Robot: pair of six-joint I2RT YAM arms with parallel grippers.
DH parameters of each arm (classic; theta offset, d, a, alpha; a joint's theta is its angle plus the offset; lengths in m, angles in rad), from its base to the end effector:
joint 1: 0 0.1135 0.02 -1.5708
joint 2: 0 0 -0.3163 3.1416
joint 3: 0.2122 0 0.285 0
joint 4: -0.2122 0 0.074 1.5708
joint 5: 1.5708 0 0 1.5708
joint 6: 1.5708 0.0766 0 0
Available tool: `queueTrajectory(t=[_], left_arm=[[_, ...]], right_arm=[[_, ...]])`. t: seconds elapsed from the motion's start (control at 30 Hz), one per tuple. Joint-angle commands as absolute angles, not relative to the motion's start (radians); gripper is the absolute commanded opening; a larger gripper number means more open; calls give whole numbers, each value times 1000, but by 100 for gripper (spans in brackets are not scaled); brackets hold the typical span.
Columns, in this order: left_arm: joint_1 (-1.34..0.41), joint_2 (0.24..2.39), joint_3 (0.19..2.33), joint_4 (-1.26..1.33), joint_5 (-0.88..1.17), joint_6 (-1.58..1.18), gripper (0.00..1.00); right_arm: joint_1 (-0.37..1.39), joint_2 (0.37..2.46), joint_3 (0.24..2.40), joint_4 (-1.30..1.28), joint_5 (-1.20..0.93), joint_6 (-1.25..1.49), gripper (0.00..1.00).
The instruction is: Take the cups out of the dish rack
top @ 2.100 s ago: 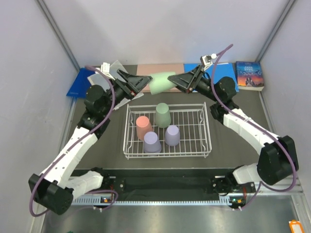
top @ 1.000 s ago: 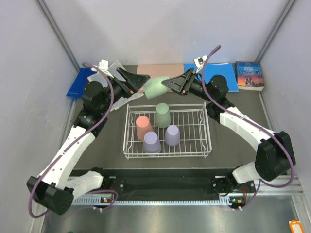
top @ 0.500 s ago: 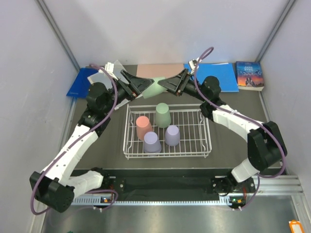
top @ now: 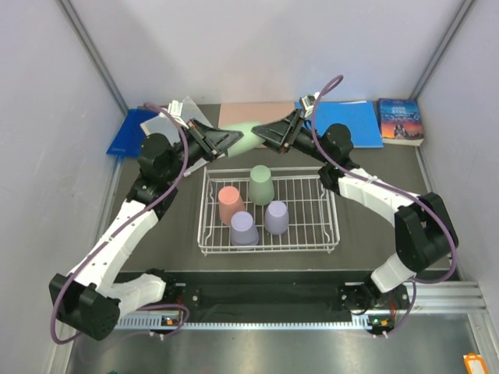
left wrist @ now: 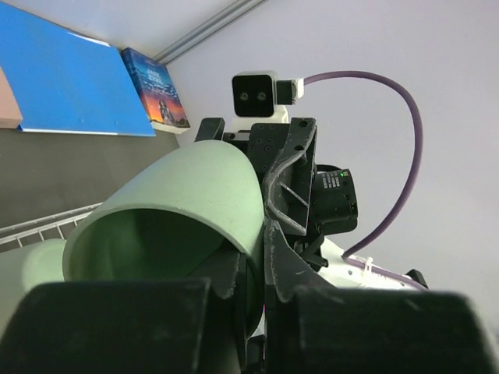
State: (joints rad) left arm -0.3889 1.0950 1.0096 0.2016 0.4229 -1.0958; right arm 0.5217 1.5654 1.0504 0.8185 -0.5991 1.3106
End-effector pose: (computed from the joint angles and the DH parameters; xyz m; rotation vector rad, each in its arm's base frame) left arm 0.2663 -0.1431 0.4474 -0.1932 1.6467 -1.4791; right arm 0.3437 0.2474 0.3858 -0.0056 1.6049 1.8756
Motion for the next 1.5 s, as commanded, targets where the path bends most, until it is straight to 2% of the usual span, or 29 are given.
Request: queueTrajectory(t=[0.0,0.03,0.1,0.13,0.23,0.3,0.4,0.53,0.63,0.7,0.73,0.83,0.9,1.03,1.13,1.47], left_arm=[[-402,1080,1020,163,370,-1009,0],[-402,1081,1034,128,358,-991,0],[-402,1106,1116,-36,303,-915,0],[-402,1117,1153,-91,278,-887,0],[-402,1166,1308,-320,151,-761,0],[-400,1224,1452,-488,68,-681,0],[-399,1324,1645,-645,-113,-598,0],[-394,1445,1829,-935,-363,-554,0],[-356,1519,1850,-1015,-465,-548,0],[-304,1532,1809,-1029,-442,-552,0],[-287,1534,1786,-1026,-425,-555,0],[-250,1551,1695,-1017,-379,-560,0],[-245,1563,1642,-1002,-368,-565,0],[-230,1588,1580,-979,-328,-572,0],[-212,1626,1520,-942,-220,-566,0],[-195,1752,1408,-891,-164,-584,0]], right_arm=[[551,1519,1106,642,-594,1120,0],[551,1508,1117,574,-574,1082,22],[551,1474,1179,344,-499,947,54],[551,1468,1208,252,-456,902,76],[551,1470,1366,-128,-219,752,90],[551,1492,1489,-365,0,674,91],[555,1535,1613,-588,292,612,91],[564,1542,1660,-716,509,542,91],[584,1516,1648,-749,658,480,90],[609,1471,1597,-724,795,469,90],[614,1453,1574,-713,833,477,86],[617,1362,1468,-631,822,489,81],[617,1309,1414,-576,719,431,81],[617,1310,1401,-584,614,400,84],[617,1325,1385,-587,569,406,85],[617,1345,1362,-584,443,408,93]])
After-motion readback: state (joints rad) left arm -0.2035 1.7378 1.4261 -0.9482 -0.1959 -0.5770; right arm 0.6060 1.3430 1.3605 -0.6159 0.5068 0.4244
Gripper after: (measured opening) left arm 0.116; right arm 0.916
